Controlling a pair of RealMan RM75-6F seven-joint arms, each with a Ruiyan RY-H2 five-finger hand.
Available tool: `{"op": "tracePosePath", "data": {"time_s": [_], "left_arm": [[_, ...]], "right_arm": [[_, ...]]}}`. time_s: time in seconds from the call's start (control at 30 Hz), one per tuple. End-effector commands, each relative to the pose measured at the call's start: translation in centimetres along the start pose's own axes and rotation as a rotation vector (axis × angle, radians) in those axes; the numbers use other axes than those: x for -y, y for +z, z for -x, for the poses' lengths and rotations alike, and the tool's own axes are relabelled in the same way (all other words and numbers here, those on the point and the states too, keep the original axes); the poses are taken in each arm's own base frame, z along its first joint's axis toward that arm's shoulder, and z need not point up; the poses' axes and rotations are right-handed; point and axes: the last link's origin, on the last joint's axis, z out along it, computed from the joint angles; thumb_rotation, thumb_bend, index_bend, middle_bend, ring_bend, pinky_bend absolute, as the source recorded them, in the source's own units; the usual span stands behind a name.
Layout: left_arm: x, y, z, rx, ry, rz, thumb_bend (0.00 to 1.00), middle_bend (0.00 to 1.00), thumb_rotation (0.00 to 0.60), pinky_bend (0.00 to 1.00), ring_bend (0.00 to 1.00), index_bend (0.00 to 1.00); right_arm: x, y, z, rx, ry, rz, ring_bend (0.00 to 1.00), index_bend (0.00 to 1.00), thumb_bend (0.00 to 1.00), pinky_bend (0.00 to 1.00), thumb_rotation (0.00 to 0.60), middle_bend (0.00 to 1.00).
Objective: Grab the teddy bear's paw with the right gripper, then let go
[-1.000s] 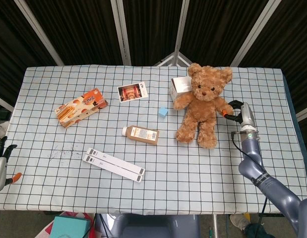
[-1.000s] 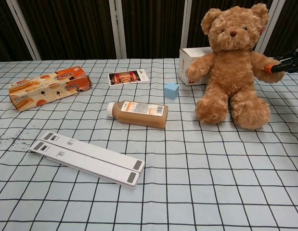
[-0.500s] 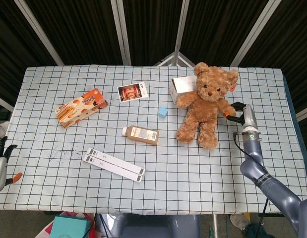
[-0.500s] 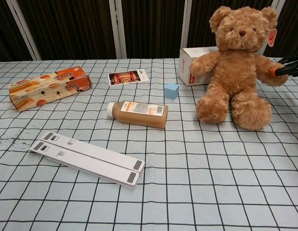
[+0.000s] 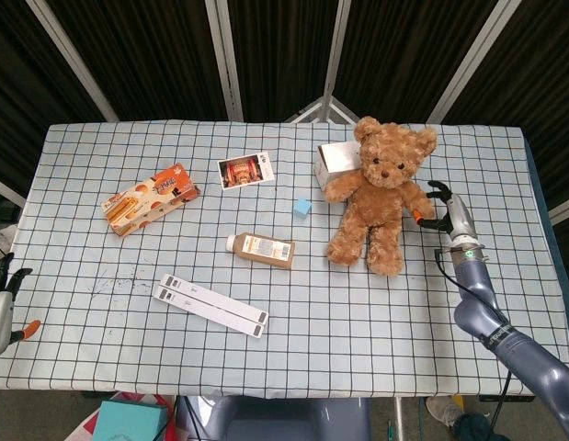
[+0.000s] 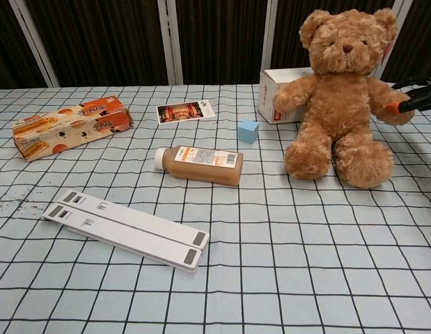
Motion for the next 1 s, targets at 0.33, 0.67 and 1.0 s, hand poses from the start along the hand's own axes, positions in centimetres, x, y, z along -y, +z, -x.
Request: {"op": "tracePosePath", "data": {"time_s": [0.33,0.67,1.0], "left_arm": [[0.2,-0.2,-0.3,-0.006,-0.013,0.001,0.24,0.00,0.600,0.03,0.00,0.19],[0.2,-0.4,-0.4,0.007,-0.030,0.018,0.24,0.00,0.600,0.03,0.00,0.19],[0.4,-1.5,-1.1,-0.006,-0.062,0.063,0.24,0.00,0.600,0.03,0.00,0.19]], "right_arm": [[-0.9,-3.3,-3.2,0.082,0.022,-0.034,0.00,0.00,0.35,0.00,0.600,0.06],[-6.6,-15.1,-6.0,0.162,-0.281,-0.073,0.00,0.00,0.35,0.00,0.600,0.06],[-9.8,-25.0,-6.0,-0.191,-0.602,-0.185,0.00,0.00,0.35,0.00,0.600,0.07]]}}
